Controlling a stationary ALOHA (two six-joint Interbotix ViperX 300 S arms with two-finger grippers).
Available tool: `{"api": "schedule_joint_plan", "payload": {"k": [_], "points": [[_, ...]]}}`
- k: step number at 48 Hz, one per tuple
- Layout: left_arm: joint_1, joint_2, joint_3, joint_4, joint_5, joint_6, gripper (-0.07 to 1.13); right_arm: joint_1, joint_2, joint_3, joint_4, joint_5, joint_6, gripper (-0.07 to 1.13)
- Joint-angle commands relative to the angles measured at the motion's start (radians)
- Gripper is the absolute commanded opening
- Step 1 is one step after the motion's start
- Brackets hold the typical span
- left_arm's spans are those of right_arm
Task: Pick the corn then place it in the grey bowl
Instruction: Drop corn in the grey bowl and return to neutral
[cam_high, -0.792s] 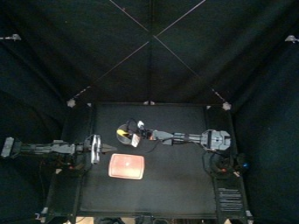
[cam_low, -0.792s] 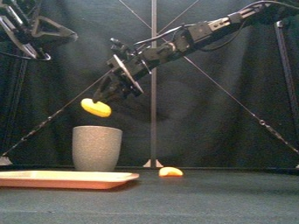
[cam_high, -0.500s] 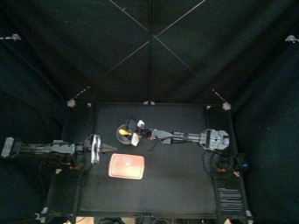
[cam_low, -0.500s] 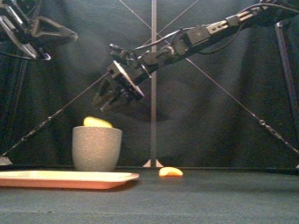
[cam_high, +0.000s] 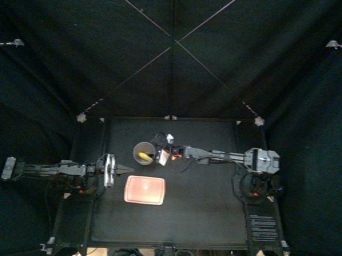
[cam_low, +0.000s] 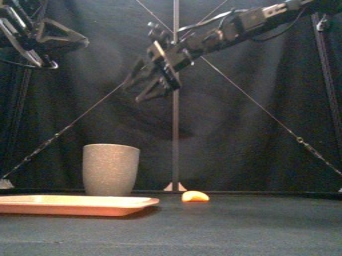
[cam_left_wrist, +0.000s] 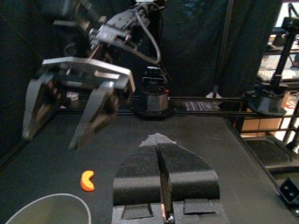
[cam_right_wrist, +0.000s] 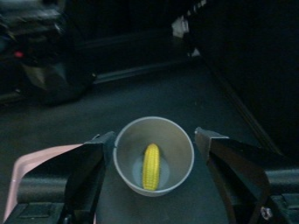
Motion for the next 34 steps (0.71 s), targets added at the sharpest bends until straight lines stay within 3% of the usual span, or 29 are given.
{"api": "schedule_joint_plan", "payload": {"k": [1, 15, 34], "points": [[0.002, 0.000, -0.015, 0.008, -0.005, 0.003, -0.04, 0.072, -0.167, 0.101, -0.015, -0.048, 0.002, 1.05], [0.002, -0.005, -0.015, 0.014, -0.005, 0.002, -0.04, 0.199, -0.483, 0.413, -0.021, -0.199, -0.003, 1.05], [0.003, -0.017, -0.011, 0.020, -0.005, 0.003, -0.04, 0.227, -0.936, 0.779, -0.014, -0.318, 0.000, 1.04]]}}
